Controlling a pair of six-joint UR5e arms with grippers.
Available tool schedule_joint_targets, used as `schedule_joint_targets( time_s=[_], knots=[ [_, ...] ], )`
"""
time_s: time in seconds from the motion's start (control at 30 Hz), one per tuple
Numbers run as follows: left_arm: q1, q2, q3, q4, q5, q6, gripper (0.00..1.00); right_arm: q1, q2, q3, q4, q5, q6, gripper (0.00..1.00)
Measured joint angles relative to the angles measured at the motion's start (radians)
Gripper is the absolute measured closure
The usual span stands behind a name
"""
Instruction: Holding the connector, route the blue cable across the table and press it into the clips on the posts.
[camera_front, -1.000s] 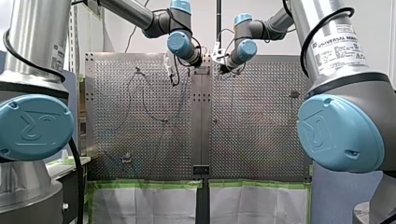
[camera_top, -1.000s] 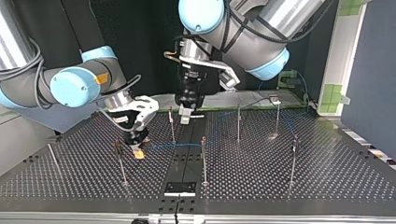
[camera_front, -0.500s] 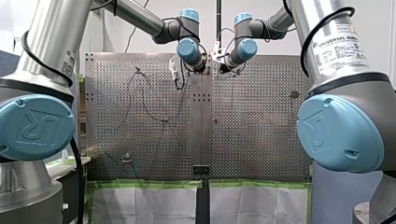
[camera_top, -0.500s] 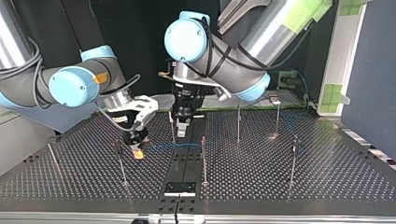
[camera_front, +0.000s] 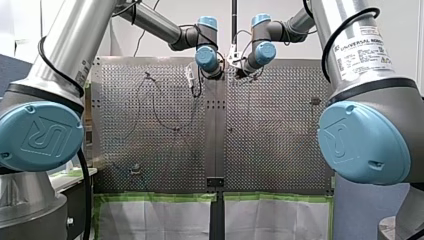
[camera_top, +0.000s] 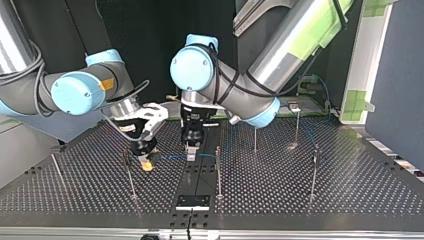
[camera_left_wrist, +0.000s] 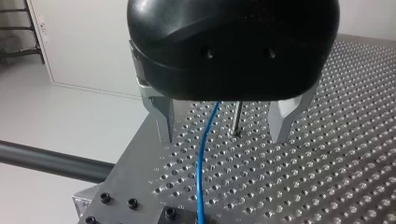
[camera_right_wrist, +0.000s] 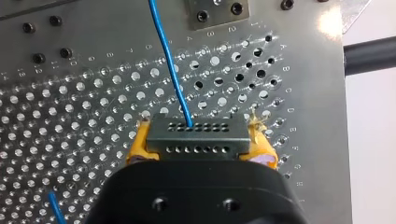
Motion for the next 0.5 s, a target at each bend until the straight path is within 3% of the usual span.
schedule_joint_targets(
  time_s=[0.3, 0.5],
  knots=[
    [0.008, -0.072, 0.09, -0.035, 0.005, 0.013, 0.0, -0.005, 0.0, 0.0, -0.002, 0.0, 0.0, 1.0],
    [0.004, -0.094, 0.112, -0.027, -0.005, 0.01, 0.0, -0.006, 0.0, 0.0, -0.002, 0.0, 0.0, 1.0]
  ],
)
